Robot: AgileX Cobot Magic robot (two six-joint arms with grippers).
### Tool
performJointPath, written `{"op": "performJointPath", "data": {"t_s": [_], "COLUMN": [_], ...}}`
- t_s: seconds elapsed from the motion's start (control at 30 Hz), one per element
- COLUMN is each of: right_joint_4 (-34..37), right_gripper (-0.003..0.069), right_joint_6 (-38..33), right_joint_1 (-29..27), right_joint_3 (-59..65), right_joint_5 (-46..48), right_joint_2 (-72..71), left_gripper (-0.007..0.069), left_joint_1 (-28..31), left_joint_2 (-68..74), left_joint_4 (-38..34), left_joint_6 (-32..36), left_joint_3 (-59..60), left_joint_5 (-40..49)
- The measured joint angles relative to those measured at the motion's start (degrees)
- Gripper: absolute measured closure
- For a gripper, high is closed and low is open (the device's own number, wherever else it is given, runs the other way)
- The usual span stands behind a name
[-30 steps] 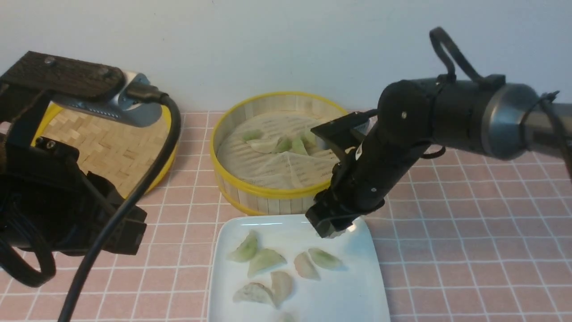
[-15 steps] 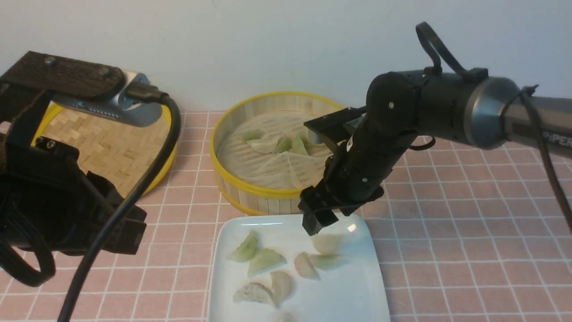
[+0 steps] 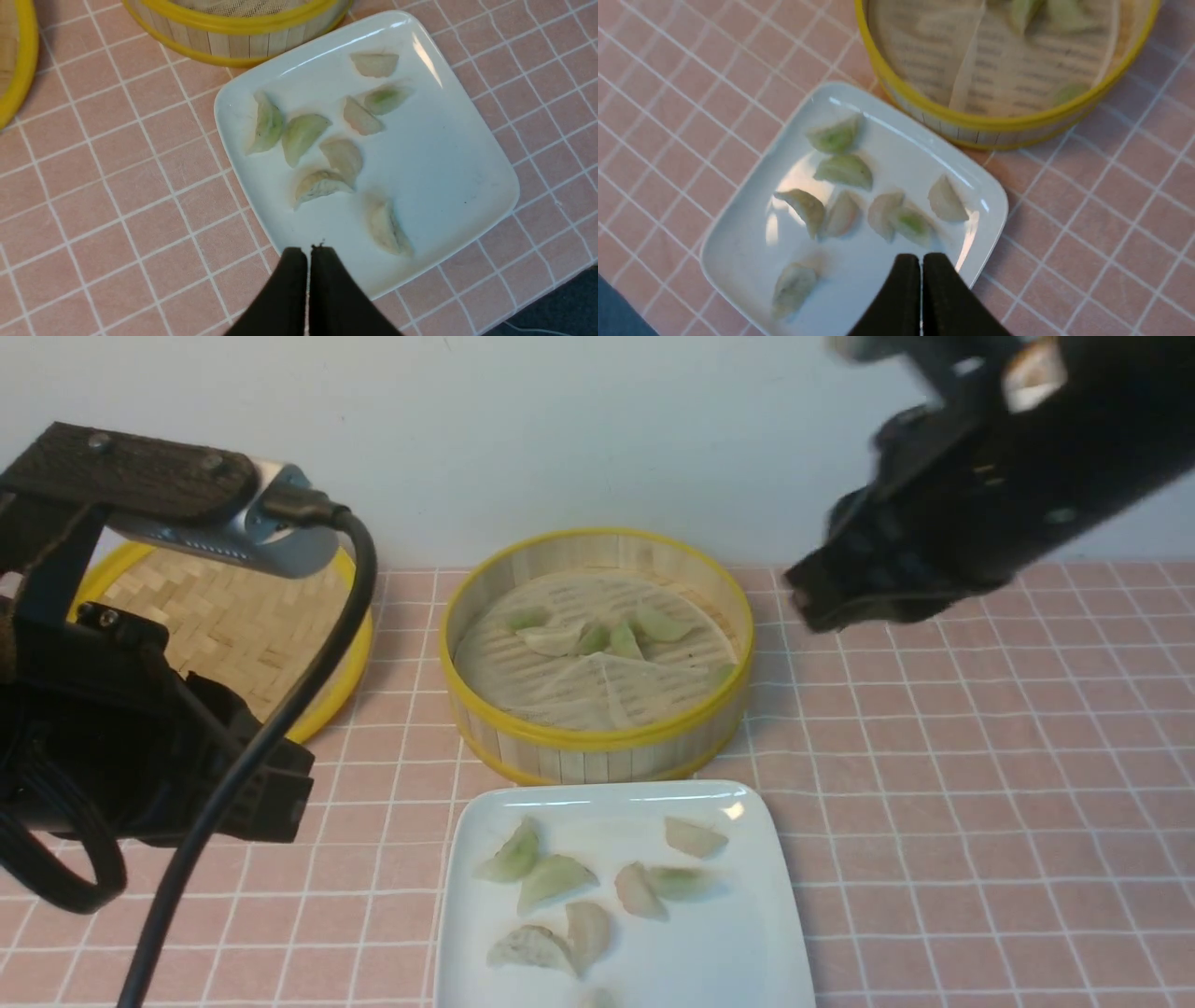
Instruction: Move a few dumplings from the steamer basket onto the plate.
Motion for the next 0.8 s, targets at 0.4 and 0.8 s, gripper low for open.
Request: {"op": "performJointPath", "data": {"t_s": [0.4,0.8], "right_joint_4": [-6.1,-16.0], "right_gripper": [0.0673,0.0673], "right_joint_6": [7.0,20.6], "right_joint_1": [0.0,0.0], "right_joint_3": [43.4,58.1], "right_joint_5": [-35.0,-46.0], "right_joint_2": [-56.1,-76.0], "left_gripper": [0.0631,0.0631], "left_joint_1": [0.0,0.0], "left_joint_2": [0.0,-2.4], "left_joint_4": [-0.4,-2.2], "left_joint_6": [0.0,1.4], "left_joint_3": [0.0,1.1], "left_joint_5": [-3.6,-7.5]}}
